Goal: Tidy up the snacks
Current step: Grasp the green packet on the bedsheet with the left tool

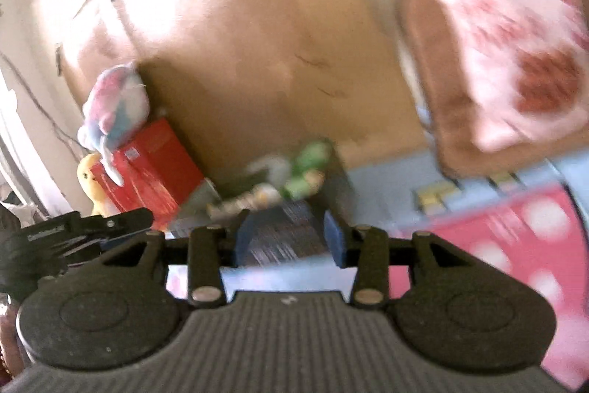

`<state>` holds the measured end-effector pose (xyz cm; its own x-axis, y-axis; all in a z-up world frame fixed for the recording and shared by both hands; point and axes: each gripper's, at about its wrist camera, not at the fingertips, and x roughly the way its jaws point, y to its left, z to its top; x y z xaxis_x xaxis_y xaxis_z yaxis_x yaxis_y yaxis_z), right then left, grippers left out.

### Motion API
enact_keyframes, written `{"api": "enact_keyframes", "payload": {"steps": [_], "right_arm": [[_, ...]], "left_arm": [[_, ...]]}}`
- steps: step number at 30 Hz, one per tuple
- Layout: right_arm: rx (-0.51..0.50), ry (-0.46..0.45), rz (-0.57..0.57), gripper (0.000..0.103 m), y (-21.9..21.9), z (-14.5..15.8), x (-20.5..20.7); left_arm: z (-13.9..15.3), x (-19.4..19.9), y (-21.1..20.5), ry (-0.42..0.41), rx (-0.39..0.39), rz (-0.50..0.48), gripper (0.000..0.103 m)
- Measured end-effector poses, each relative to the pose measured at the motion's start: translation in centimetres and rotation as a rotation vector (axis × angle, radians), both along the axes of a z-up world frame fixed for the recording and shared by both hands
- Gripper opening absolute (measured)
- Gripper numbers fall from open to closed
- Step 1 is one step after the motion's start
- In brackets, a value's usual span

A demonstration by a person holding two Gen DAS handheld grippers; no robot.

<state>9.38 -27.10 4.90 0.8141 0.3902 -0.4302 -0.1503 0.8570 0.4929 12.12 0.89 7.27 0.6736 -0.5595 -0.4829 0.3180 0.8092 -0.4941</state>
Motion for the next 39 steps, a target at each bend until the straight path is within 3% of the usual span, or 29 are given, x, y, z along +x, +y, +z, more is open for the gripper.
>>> {"api": "enact_keyframes", "payload": {"steps": [3, 5, 8, 11, 12, 14, 15, 18, 24, 31, 37, 39], "right_arm": [[0.053, 0.075, -0.039, 0.047, -1.8, -2.5, -3.0], [0.068, 0.107, -0.023, 0.054, -1.9, -3.6, -4.6], [0.032, 0.122, -0.017, 0.06, -1.1, -4.6, -6.7], [-0.028, 0.085, 0.019, 0.06, 0.1, -4.6, -8.1], [-0.081, 0.07, 0.03, 0.06, 0.4, -4.5, -8.4], [-0.195, 0.048, 0.041, 0.06, 1.7, -4.3, -8.1], [-0.23, 0.04, 0.048, 0.06, 2.1, -4.3, -7.9], [-0.286, 0.03, 0.059, 0.059, 2.5, -4.7, -6.9], [-0.288, 0.024, 0.057, 0.049, 2.8, -4.8, -5.6], [-0.337, -0.047, 0.216, 0.05, 8.0, -3.5, -5.5], [-0.37, -0.042, 0.392, 0.05, 12.4, -4.3, -5.8], [-0.368, -0.058, 0.4, 0.052, 12.6, -4.1, -6.0]], "left_arm": [[-1.9, -0.8, -2.1, 0.081, -0.02, -0.061, 0.058], [-2.5, -0.8, -3.4, 0.109, -0.025, -0.103, 0.058], [-2.9, -0.6, -5.4, 0.105, 0.001, -0.155, 0.066], [-3.8, 0.2, -7.3, 0.112, 0.037, -0.177, 0.067], [-4.2, 0.4, -7.9, 0.123, 0.041, -0.192, 0.065], [-5.2, 0.6, -9.2, 0.154, 0.053, -0.241, 0.049], [-5.6, 0.5, -9.7, 0.172, 0.058, -0.27, 0.032], [-6.3, -0.6, -10.2, 0.156, 0.071, -0.286, 0.027], [-5.8, -1.7, -7.4, 0.171, 0.022, -0.235, 0.021], [-4.7, -4.9, -1.3, 0.108, 0.025, -0.085, 0.022], [-6.0, -7.0, 4.1, 0.164, -0.023, 0.022, 0.022], [-6.6, -7.2, 4.8, 0.18, -0.044, 0.024, 0.026]]}}
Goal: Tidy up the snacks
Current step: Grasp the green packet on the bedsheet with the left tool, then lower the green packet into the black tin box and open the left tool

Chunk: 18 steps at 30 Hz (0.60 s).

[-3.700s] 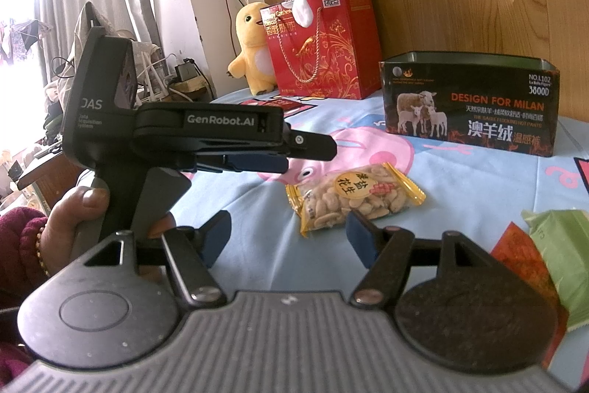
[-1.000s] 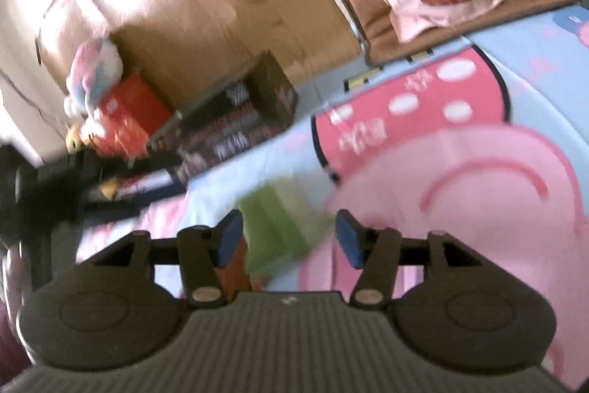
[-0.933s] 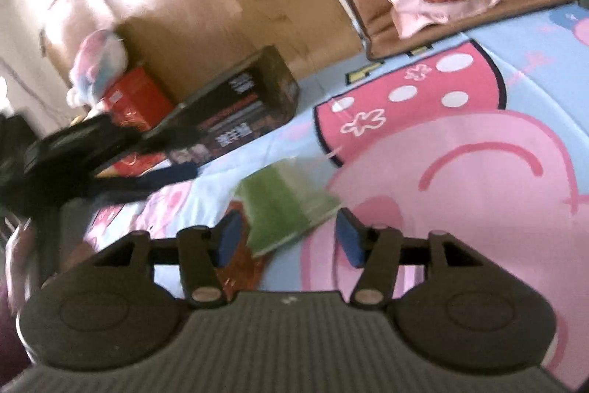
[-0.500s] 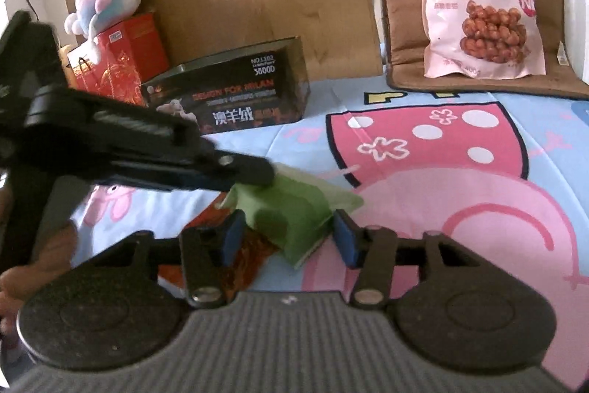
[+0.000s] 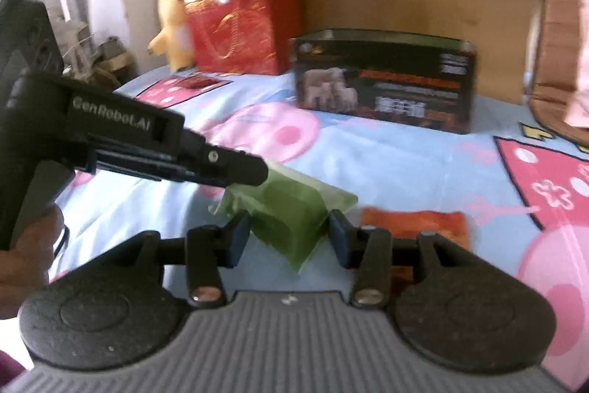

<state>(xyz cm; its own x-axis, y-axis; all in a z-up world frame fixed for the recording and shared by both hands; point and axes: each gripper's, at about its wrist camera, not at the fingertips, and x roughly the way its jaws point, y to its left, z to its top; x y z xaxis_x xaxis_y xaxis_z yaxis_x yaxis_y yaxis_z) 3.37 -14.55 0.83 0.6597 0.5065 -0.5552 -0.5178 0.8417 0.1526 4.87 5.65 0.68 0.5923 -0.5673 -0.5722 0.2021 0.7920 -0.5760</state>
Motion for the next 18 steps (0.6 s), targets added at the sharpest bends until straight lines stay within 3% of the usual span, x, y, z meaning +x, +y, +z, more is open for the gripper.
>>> {"api": "enact_keyframes", "payload": {"steps": [1, 6, 8, 11, 14, 18], "right_arm": [[0.001, 0.003, -0.001, 0.052, -0.1, 0.0, 0.0], [-0.014, 0.026, 0.025, 0.062, -0.1, -0.1, 0.0], [-0.055, 0.01, 0.044, 0.067, 0.7, -0.2, -0.4], [-0.127, -0.028, 0.055, 0.065, 2.0, -0.3, -0.7], [-0.106, -0.029, 0.018, 0.052, 1.4, -0.2, -0.3], [-0.074, -0.098, -0.006, 0.049, 1.3, 0.5, -0.8]], "left_arm": [[-0.2, 0.0, 0.0, 0.003, 0.0, 0.004, 0.035], [-0.2, 0.4, -0.5, -0.012, -0.015, -0.018, 0.052], [-0.4, 0.6, -0.9, -0.018, -0.005, -0.023, 0.05], [-0.3, 0.6, -1.4, -0.033, 0.022, -0.02, 0.047], [-0.3, 0.6, -0.9, -0.019, 0.004, -0.008, 0.044], [0.4, 0.9, -0.5, -0.022, -0.02, 0.004, 0.044]]}}
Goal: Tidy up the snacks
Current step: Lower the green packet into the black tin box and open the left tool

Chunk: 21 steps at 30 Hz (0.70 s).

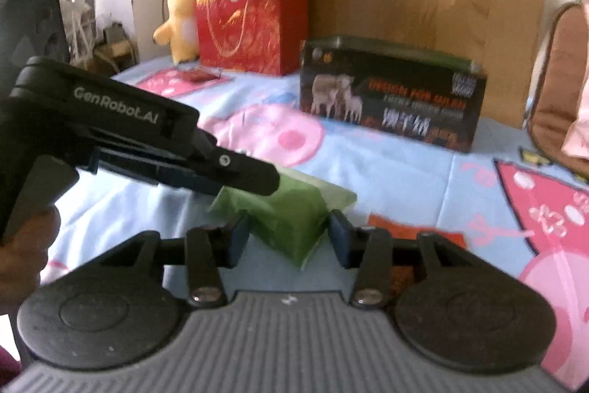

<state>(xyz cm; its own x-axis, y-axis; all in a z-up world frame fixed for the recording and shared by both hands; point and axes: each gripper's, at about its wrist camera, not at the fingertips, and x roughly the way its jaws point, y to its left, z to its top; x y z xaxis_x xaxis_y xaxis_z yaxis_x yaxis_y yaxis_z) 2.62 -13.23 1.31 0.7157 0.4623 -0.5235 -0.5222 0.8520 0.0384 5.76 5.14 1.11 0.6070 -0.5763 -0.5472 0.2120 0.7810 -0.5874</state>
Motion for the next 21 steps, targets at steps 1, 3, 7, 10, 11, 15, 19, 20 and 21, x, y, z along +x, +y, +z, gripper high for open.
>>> {"api": "enact_keyframes", "payload": {"steps": [1, 3, 7, 10, 11, 15, 19, 20, 21], "right_arm": [[-0.001, -0.031, -0.005, 0.049, 0.2, 0.3, -0.1], [-0.002, -0.084, -0.014, 0.05, 0.4, 1.0, 0.2], [0.033, -0.147, -0.039, 0.05, 0.2, 2.6, 2.4], [0.027, -0.209, -0.06, 0.05, 0.7, 4.0, 4.9], [0.027, -0.229, -0.067, 0.05, 0.8, 4.4, 5.9], [0.038, -0.259, -0.102, 0.05, 1.6, 5.5, 10.5], [0.022, -0.179, -0.125, 0.054, 2.2, 4.8, 15.9], [0.033, -0.151, -0.146, 0.054, 1.9, 4.6, 16.8], [0.056, -0.128, -0.165, 0.054, 1.3, 4.5, 17.2]], "left_arm": [[0.4, 0.1, 0.0, -0.01, -0.003, 0.0, 0.044], [1.5, 0.6, 0.1, -0.043, -0.008, 0.005, 0.044], [3.7, 2.9, 0.0, -0.108, -0.014, 0.004, 0.044], [5.7, 5.2, -0.4, -0.171, -0.011, 0.003, 0.044], [6.3, 6.0, -0.5, -0.193, -0.001, 0.011, 0.044], [7.5, 10.5, -0.7, -0.236, 0.005, 0.041, 0.046], [6.5, 15.3, -1.1, -0.199, 0.055, 0.076, 0.049], [6.1, 16.0, -1.1, -0.185, 0.062, 0.089, 0.049], [5.8, 16.3, -1.0, -0.174, 0.062, 0.099, 0.049]]}}
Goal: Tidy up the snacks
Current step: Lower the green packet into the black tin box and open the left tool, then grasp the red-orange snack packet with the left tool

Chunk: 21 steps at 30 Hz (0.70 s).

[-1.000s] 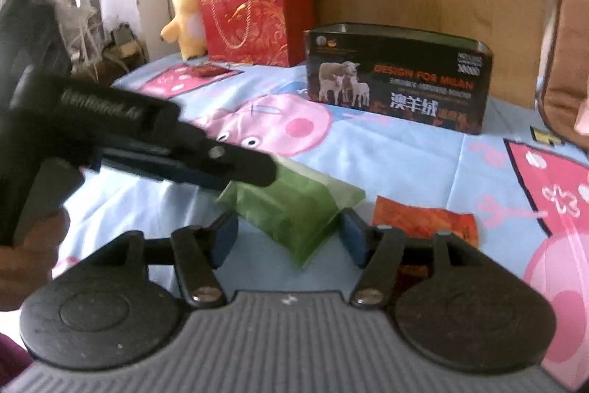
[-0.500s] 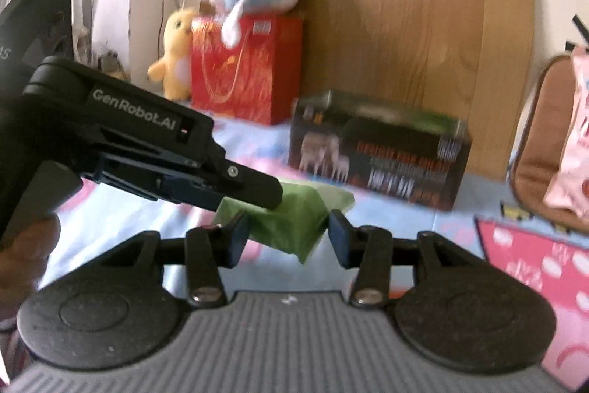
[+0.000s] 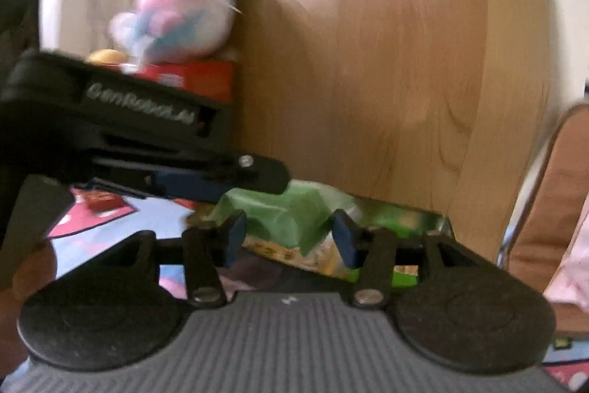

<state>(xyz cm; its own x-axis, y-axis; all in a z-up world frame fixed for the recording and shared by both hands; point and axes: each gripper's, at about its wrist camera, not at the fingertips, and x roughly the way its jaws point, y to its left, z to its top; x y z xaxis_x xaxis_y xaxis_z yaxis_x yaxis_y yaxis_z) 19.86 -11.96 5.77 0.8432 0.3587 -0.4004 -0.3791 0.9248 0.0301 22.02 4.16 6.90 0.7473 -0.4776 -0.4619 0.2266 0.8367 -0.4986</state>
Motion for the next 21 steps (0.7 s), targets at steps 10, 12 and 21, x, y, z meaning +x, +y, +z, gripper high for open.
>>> {"api": "enact_keyframes", "payload": {"steps": [10, 12, 21], "right_arm": [[0.187, 0.116, -0.015, 0.063, -8.2, -0.5, -7.0], [0.216, 0.173, -0.016, 0.064, -9.8, -1.5, -9.5], [0.074, 0.256, 0.021, 0.081, -8.7, -4.5, -18.0]], "left_arm": [[-0.5, -6.5, 1.5, -0.004, -0.046, -0.072, 0.056], [-1.4, -8.3, 0.3, 0.031, -0.035, -0.119, 0.059], [-6.7, -12.5, -4.1, 0.266, -0.083, -0.263, 0.059]]}}
